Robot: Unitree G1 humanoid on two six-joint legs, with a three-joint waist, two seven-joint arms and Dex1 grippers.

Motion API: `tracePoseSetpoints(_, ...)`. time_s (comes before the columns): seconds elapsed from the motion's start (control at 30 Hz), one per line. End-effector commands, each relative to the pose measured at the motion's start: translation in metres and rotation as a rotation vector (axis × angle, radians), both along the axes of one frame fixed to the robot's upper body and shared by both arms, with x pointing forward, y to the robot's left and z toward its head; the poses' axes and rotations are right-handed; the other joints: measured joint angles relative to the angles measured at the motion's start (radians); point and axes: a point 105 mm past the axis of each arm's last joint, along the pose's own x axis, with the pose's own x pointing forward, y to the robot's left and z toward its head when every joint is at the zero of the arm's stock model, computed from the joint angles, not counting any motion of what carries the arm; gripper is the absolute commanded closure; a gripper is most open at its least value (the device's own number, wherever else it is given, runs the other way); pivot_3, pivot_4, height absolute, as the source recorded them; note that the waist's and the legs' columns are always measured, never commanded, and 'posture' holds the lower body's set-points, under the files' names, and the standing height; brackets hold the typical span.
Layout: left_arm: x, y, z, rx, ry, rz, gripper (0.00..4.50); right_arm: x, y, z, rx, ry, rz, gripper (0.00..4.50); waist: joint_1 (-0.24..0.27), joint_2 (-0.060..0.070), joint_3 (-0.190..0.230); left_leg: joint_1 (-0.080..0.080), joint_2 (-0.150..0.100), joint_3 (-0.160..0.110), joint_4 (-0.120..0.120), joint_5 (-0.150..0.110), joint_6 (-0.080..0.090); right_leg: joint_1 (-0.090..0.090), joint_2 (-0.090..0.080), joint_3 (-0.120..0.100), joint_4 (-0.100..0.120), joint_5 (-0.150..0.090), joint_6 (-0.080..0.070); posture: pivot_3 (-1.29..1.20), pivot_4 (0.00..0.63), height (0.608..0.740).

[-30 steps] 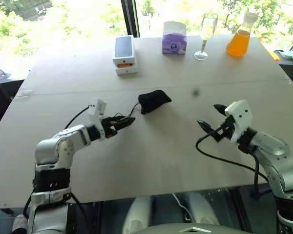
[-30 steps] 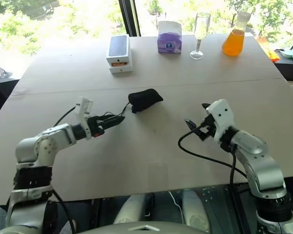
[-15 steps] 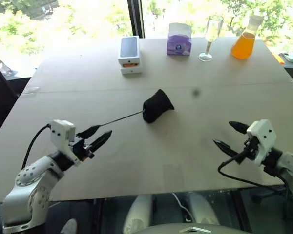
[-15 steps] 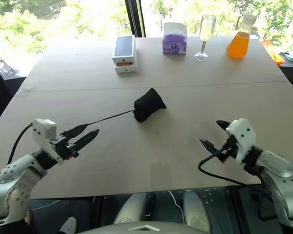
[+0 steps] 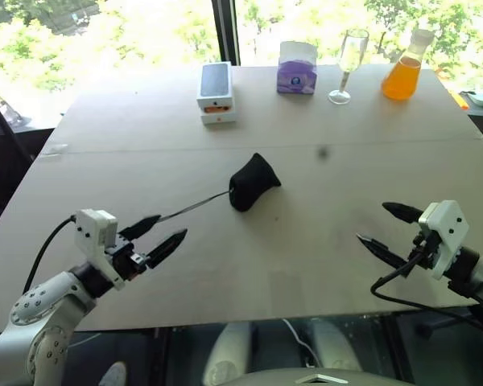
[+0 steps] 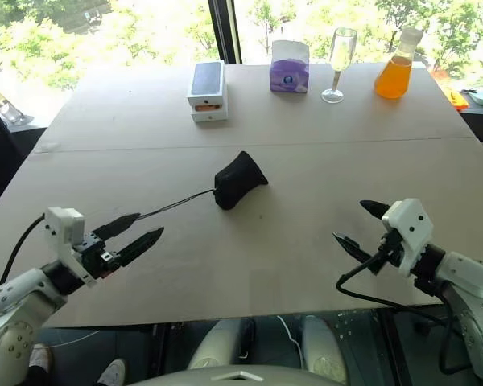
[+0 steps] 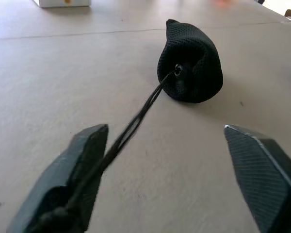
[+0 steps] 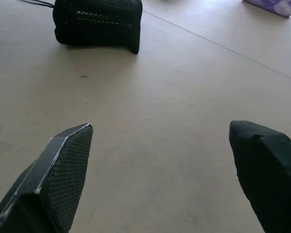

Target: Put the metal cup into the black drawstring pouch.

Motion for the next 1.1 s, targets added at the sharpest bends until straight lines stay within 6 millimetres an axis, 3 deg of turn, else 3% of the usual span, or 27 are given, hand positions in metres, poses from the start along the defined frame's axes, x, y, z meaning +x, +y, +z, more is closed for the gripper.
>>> tracePoseSetpoints(0.03,0.004,-0.002,0.003,0.048,-0.028,0.006,0.02,-0.002,0.005,0.009,-0.003,-0.045,0.021,0.0,-0.001,0.0,0.0,0.0,0.0,0.0,0.0,0.0,0.0,0.0,0.0,0.0,0.0,0.0,0.0,0.0,0.15,0.74)
tracePoseSetpoints(0.2,0.003,-0.008,-0.001,0.026,-0.015,-0.004,0.02,-0.003,0.007,0.007,0.004,-0.05,0.018,0.0,-0.002,0.0,0.0,0.0,0.0,0.001,-0.001,-0.001,0.001,0.0,0.0,0.0,-0.001,0.0,0.0,0.0,0.15,0.74)
tracePoseSetpoints(0.53,-0.021,0.005,-0.013,0.042,0.014,0.036,0.02,-0.015,0.01,0.008,0.006,-0.066,0.063,0.0,-0.002,0.0,0.0,0.0,0.0,0.001,-0.003,-0.001,0.001,0.0,-0.001,0.001,-0.002,0.0,0.0,0.0,0.15,0.74)
tracePoseSetpoints(0.73,-0.033,-0.008,-0.014,0.031,0.022,0.01,0.02,-0.019,0.01,0.007,0.008,-0.057,0.087,0.0,0.0,0.0,0.0,0.0,0.0,0.001,-0.003,-0.001,0.001,0.0,-0.001,0.001,-0.002,0.0,0.0,0.0,0.15,0.74)
tracePoseSetpoints(1.1,-0.059,-0.011,-0.027,0.015,0.041,0.094,0.02,-0.031,0.006,0.0,0.022,-0.023,0.121,0.0,0.002,-0.001,0.0,-0.001,0.001,0.002,-0.003,-0.001,0.002,0.0,-0.001,0.001,-0.004,0.0,0.0,0.0,0.15,0.74)
